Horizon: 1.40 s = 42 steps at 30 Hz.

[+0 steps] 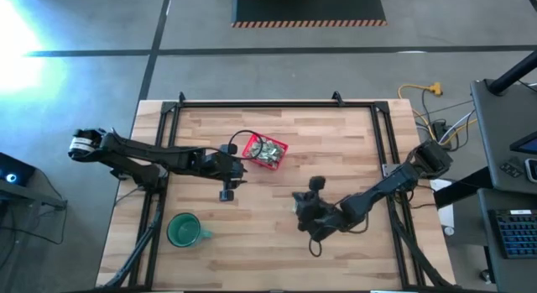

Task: Pick and place items into bin
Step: Put the stevia packet into the red bin

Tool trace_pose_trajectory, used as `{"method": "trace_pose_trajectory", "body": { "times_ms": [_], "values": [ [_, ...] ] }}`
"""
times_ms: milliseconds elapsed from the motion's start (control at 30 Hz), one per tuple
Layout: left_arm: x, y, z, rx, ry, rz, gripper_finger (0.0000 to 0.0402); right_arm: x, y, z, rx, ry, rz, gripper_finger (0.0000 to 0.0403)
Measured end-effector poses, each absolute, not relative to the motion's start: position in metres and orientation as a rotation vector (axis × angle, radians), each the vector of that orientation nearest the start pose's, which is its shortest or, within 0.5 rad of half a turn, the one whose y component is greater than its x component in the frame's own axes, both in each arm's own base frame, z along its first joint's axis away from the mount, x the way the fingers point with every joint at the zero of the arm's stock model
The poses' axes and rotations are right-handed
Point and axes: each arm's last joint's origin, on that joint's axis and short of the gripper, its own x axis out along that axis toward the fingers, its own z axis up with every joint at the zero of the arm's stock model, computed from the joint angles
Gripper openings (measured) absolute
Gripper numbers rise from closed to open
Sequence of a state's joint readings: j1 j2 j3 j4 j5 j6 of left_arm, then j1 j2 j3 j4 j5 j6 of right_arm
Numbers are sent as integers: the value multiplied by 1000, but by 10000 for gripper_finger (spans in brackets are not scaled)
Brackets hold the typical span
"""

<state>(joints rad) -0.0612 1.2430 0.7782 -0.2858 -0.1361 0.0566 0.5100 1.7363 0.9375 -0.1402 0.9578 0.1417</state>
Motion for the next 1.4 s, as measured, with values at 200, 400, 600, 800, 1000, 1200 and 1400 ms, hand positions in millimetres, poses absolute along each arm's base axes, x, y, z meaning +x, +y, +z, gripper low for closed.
{"method": "trace_pose_trajectory", "body": {
  "times_ms": [200,400,600,800,1000,1200,1400],
  "values": [
    [251,-11,231,128,750,50,141,313,114,156,-167,846,-155,8],
    [251,-11,231,128,750,50,141,313,99,148,-10,957,-31,29],
    [251,-11,231,129,750,50,141,313,101,148,15,968,3,105],
    [251,-11,231,129,750,50,141,313,101,148,17,965,-7,179],
    [251,-12,231,129,750,49,141,309,99,143,60,982,-37,214],
    [251,-12,231,129,749,49,141,305,98,131,92,1017,-69,219],
    [251,-12,232,128,749,49,141,308,99,117,84,1051,-76,219]
  ]
}}
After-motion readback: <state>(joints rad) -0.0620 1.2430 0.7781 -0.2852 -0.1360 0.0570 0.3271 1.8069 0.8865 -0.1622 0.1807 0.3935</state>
